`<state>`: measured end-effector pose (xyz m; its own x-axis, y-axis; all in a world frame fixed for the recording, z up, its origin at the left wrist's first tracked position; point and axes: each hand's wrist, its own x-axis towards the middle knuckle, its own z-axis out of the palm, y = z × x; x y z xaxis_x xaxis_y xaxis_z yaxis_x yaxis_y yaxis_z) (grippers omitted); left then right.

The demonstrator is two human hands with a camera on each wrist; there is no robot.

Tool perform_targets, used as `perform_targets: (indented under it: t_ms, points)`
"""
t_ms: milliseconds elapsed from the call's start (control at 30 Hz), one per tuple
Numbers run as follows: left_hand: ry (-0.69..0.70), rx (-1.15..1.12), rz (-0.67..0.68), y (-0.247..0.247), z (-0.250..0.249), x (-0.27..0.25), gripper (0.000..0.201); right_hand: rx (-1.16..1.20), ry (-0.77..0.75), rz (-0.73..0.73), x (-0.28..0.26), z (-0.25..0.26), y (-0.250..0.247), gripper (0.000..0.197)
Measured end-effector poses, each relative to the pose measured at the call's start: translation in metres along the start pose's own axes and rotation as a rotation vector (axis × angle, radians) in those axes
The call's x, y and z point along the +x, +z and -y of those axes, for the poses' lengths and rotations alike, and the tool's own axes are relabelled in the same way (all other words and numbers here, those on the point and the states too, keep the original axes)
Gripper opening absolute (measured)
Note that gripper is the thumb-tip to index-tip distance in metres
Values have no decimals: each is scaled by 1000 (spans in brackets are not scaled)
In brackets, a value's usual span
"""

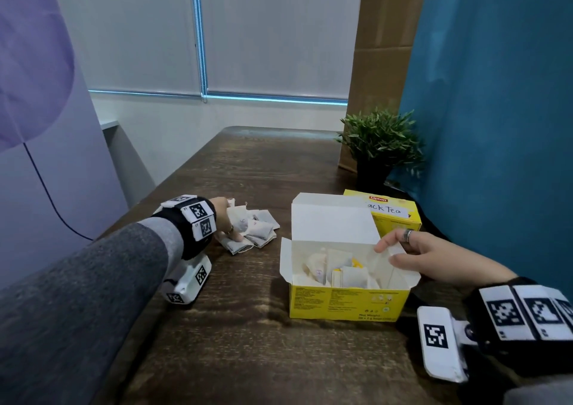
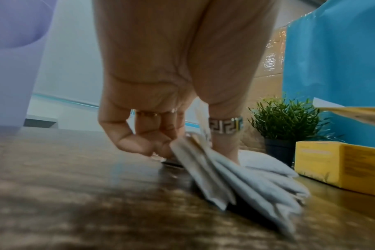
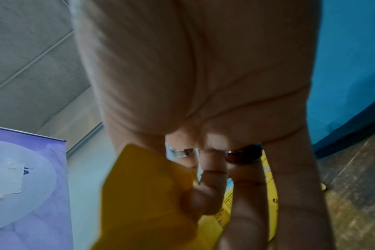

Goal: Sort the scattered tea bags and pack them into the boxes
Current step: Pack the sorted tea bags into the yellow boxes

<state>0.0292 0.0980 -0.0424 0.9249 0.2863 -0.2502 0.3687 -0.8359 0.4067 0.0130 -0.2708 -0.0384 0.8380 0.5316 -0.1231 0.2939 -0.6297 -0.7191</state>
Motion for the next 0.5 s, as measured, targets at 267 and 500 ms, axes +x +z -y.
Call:
perform_targets:
  t_ms: [267, 500]
  points:
    - [-52, -65, 2, -5, 19, -5, 38, -32, -1, -26, -1, 1, 0, 20]
    - [-31, -232, 30, -31, 38, -35, 25, -67, -18, -38, -5, 9, 2, 20]
